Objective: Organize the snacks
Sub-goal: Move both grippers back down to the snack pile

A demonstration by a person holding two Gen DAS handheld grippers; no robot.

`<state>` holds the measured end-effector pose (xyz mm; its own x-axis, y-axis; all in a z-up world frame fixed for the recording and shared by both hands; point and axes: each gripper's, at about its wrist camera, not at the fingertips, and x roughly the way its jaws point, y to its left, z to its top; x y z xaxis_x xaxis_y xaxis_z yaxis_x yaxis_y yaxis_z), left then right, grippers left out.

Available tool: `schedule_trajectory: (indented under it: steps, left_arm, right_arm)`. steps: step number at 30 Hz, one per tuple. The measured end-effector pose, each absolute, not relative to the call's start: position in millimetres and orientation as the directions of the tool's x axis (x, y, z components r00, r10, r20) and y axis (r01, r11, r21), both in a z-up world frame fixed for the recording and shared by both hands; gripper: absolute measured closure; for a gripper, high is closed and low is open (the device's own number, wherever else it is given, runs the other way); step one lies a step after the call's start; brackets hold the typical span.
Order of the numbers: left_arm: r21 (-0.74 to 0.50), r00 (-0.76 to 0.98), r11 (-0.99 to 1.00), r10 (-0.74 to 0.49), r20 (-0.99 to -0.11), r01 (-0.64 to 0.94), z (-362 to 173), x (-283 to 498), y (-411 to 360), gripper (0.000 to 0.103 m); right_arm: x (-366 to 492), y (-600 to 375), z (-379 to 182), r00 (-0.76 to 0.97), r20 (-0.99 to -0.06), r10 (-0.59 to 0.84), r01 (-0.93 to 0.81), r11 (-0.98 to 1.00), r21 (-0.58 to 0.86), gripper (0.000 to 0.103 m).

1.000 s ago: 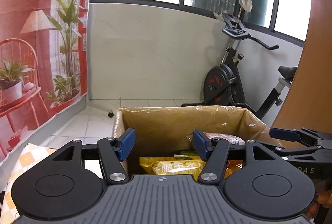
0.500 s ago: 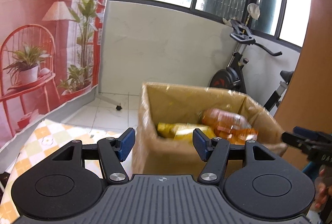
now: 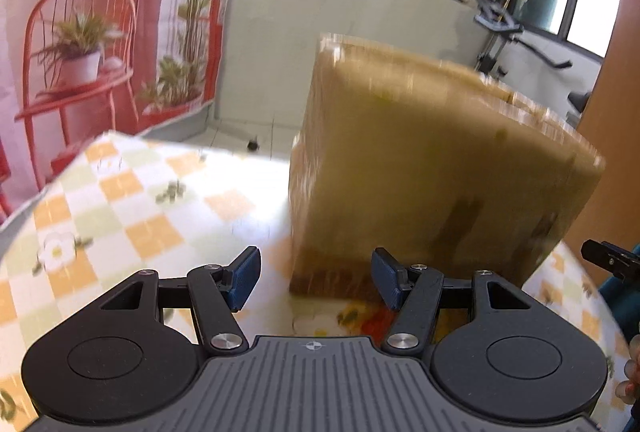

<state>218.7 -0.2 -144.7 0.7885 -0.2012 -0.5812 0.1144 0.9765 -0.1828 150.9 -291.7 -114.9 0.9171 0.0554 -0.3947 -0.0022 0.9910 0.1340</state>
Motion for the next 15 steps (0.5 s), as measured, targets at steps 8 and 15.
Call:
schedule_trajectory:
  steps: [8,15]
  left_arm:
    - [-0.174,0.749,0.979,-0.195,-0.633,0.107,-186.1,203.9,-12.5,0.039]
    - [-0.187,0.74,0.979,-0.184,-0.647,0.081,-195.7,198.2,-9.6,0.039]
  right_arm:
    - [144.1,-289.4,-177.2,0.866,-0.5,0.024,0.031,0.994,0.101,0.036]
    - [143.3,-283.3,-206.6,0.838,-0.546,-0.007,0.063,0.994,0.084,0.041]
